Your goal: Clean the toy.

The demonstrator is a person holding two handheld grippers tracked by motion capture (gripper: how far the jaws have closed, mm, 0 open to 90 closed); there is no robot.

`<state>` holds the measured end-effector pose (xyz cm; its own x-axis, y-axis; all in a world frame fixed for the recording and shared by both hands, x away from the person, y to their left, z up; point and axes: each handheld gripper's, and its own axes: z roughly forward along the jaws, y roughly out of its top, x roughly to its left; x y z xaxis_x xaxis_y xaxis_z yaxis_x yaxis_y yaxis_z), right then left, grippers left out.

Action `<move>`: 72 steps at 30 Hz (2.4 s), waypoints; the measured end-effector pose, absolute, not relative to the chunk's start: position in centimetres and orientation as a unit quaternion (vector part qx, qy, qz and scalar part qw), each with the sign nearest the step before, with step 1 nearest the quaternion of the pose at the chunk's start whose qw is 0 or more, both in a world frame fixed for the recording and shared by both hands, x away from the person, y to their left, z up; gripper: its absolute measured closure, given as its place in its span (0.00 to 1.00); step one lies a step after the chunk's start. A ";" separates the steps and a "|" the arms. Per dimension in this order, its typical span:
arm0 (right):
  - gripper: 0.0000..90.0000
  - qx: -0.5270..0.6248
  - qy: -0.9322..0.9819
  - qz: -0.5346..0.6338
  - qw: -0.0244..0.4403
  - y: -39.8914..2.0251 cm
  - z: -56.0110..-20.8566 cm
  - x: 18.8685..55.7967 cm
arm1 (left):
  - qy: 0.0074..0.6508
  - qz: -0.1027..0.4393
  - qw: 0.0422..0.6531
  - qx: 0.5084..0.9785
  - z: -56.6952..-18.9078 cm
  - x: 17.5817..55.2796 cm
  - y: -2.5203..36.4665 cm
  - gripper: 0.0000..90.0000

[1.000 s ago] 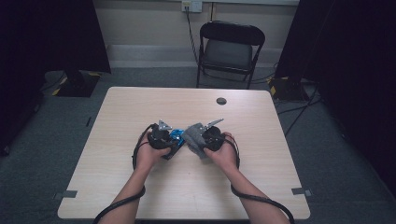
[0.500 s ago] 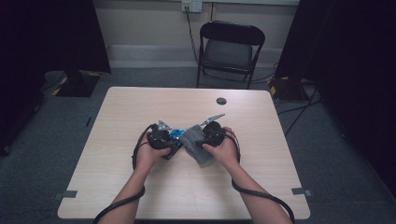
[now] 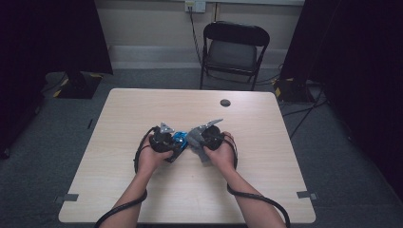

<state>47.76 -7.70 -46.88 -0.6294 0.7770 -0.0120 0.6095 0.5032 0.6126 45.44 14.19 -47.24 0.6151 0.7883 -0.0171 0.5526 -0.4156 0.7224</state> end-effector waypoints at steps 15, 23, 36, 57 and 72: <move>0.89 0.379 0.874 0.279 0.123 -4.5 -47.2 46.2 | 0.414 0.159 0.361 0.821 -47.2 45.5 14.1 0.54; 0.89 0.362 0.880 0.296 0.079 -4.1 -47.1 44.5 | 0.415 0.159 0.360 0.820 -47.2 45.5 14.1 0.54; 0.89 0.326 0.894 0.303 0.057 -3.4 -47.1 42.5 | 0.416 0.158 0.359 0.821 -47.2 45.4 14.0 0.54; 0.89 0.255 0.917 0.306 0.017 -2.2 -47.1 40.3 | 0.418 0.162 0.353 0.821 -47.1 45.5 14.0 0.57; 0.89 0.235 0.919 0.316 -0.005 -4.4 -46.7 39.2 | 0.420 0.166 0.353 0.820 -47.1 45.4 14.0 0.57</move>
<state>39.15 -4.37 -46.72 -0.8895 0.4285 0.1586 0.4353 0.6895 0.5789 45.37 13.98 -47.13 0.5931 0.8048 -0.0248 0.5711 -0.3988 0.7175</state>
